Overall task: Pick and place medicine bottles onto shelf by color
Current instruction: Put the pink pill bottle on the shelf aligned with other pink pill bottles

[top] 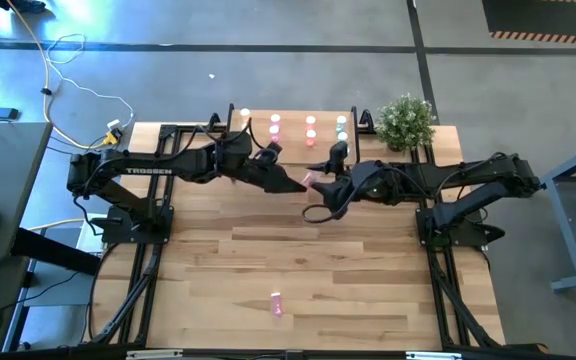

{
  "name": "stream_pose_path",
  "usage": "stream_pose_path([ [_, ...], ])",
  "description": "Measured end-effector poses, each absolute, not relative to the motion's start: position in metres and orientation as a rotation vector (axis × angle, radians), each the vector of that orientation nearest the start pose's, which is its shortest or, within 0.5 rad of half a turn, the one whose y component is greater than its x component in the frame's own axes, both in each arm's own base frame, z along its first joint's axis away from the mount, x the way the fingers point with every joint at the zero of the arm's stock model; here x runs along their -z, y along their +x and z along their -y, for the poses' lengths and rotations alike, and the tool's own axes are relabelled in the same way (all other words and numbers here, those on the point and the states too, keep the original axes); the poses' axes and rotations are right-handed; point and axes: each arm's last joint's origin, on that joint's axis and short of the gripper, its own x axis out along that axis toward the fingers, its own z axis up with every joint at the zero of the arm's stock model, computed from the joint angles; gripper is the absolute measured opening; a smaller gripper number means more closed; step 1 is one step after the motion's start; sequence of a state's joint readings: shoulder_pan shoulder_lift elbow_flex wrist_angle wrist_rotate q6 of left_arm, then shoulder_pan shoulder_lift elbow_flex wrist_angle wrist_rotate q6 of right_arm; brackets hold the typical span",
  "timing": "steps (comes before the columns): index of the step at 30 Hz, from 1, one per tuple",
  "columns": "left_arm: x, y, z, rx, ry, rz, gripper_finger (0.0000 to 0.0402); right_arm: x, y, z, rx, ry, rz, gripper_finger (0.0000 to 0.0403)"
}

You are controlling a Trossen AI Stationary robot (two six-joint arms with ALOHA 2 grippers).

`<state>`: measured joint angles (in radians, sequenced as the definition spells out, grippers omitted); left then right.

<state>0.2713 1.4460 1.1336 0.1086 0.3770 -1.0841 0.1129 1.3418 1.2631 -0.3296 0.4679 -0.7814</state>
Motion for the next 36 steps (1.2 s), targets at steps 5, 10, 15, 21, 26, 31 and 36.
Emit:
stream_pose_path([
  [5, -0.328, 0.32, -0.087, -0.048, -1.089, -0.204, 0.0099, -0.366, 0.29, -0.016, 0.266, -0.846, -0.539, 0.0195],
  [10, -0.331, 0.318, -0.096, -0.061, -1.013, -0.165, 0.0099, -0.364, 0.287, -0.002, 0.408, -0.784, -0.603, 0.0195],
  [15, -0.331, 0.316, -0.105, -0.106, -0.931, -0.143, 0.0099, -0.361, 0.285, 0.018, 0.508, -0.652, -0.628, 0.0195],
  [21, -0.33, 0.312, -0.116, -0.168, -0.802, -0.12, 0.0099, -0.36, 0.282, 0.043, 0.607, -0.44, -0.606, 0.0195],
  [26, -0.33, 0.308, -0.126, -0.203, -0.69, -0.114, 0.0099, -0.364, 0.276, 0.059, 0.631, -0.229, -0.536, 0.0195],
  [31, -0.33, 0.305, -0.134, -0.222, -0.583, -0.116, 0.0099, -0.374, 0.265, 0.068, 0.64, -0.022, -0.434, 0.0195],
  [36, -0.33, 0.303, -0.137, -0.251, -0.468, -0.121, 0.0099, -0.391, 0.254, 0.07, 0.54, 0.178, -0.279, 0.0195],
])
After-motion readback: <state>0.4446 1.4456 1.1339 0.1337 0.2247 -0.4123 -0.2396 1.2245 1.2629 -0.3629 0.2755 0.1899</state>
